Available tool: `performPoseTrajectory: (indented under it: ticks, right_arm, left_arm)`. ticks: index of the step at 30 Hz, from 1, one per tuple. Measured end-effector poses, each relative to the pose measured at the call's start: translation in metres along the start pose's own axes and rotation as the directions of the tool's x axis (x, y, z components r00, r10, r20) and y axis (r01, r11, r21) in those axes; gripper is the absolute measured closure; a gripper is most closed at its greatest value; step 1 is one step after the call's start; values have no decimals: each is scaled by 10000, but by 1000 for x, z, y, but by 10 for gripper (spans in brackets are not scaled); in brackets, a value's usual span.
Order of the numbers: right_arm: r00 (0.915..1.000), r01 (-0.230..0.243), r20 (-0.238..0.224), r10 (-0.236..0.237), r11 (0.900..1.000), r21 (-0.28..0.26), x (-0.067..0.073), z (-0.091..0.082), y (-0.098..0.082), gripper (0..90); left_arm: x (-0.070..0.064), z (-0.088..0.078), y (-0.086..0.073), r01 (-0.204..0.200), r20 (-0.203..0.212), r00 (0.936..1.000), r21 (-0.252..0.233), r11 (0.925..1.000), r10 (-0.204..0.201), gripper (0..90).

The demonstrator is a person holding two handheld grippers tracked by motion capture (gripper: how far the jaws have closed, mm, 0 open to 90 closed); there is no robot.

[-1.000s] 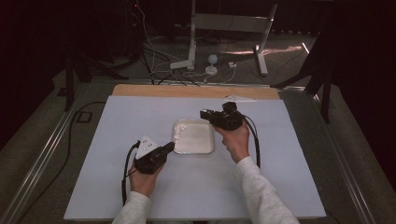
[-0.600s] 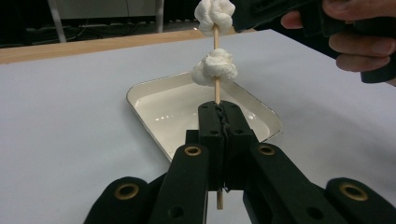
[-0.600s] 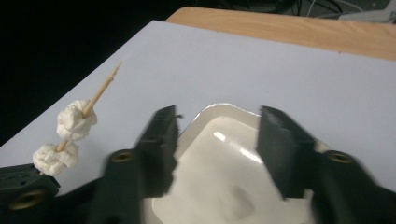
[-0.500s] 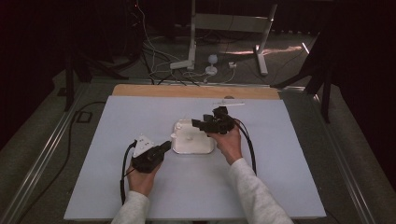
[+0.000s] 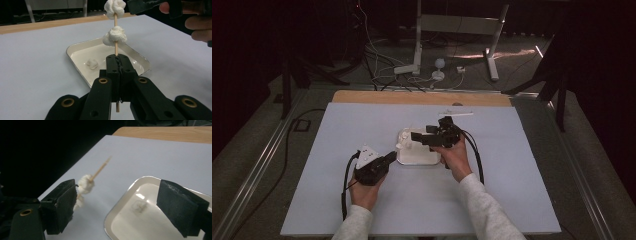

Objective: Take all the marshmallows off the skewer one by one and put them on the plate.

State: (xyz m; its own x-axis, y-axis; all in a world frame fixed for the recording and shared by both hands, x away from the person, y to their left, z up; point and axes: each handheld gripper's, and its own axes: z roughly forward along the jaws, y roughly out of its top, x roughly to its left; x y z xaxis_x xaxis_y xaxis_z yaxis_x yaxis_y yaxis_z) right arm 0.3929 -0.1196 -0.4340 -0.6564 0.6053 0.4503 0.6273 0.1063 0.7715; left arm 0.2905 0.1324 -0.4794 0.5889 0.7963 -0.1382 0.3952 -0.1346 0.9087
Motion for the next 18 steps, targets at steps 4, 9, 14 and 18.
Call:
performPoseTrajectory:
  ticks: [4, 9, 14, 18]
  right_arm:
    - [9995, -43, -298, 43, 10000, 19, 4, 3, -1, 130]
    - [9984, -95, -562, 96, 10000, 11, 8, 7, -2, 70]
    - [9978, -89, -652, 95, 9999, 106, 11, 12, -3, 50]
    - [9964, -255, -806, 261, 9996, 79, 13, 15, -4, 66]
  left_arm:
    - [-2, 1, 0, -42, 48, 10000, -20, 10000, 43, 899]
    - [-3, 1, 0, -52, 101, 9999, -25, 10000, 53, 899]
    - [-4, 1, 1, -17, 140, 9999, -90, 10000, 18, 898]
    - [-5, 1, 1, -34, 161, 9999, -131, 9999, 36, 898]
